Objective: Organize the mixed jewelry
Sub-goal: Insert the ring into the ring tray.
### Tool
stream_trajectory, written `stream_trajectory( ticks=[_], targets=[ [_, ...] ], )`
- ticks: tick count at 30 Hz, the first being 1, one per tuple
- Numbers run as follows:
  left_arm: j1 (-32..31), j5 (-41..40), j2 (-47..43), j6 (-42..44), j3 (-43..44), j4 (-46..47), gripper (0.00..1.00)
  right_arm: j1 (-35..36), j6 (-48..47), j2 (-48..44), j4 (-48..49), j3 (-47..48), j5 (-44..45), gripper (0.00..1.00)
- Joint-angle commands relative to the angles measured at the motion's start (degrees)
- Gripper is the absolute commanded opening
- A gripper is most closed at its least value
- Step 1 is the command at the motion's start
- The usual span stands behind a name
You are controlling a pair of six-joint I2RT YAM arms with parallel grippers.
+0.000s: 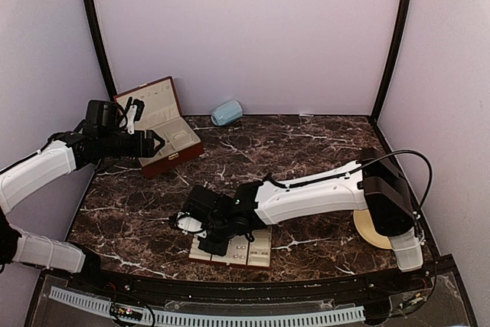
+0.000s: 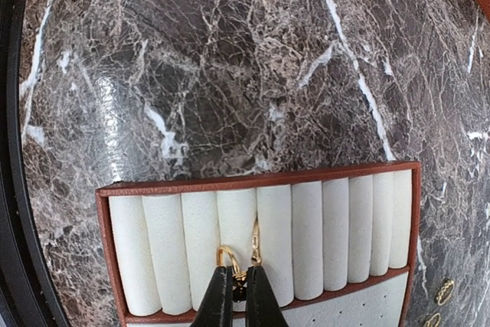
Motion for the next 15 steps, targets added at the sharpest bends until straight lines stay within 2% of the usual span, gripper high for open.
stream_trajectory(
  ticks=[1,15],
  targets=[
    [0.30,0.00,-1.20,0.70,-0.95,0.80,0.75,0.80,-1.13,1.51,-0.94,1.32,0.54,0.01],
    [0.28,0.10,-1.43,0.61,-0.95,0.76,0.75,1.54,-1.87,3.94,-2.27,3.08,0.47,0.05]
  ],
)
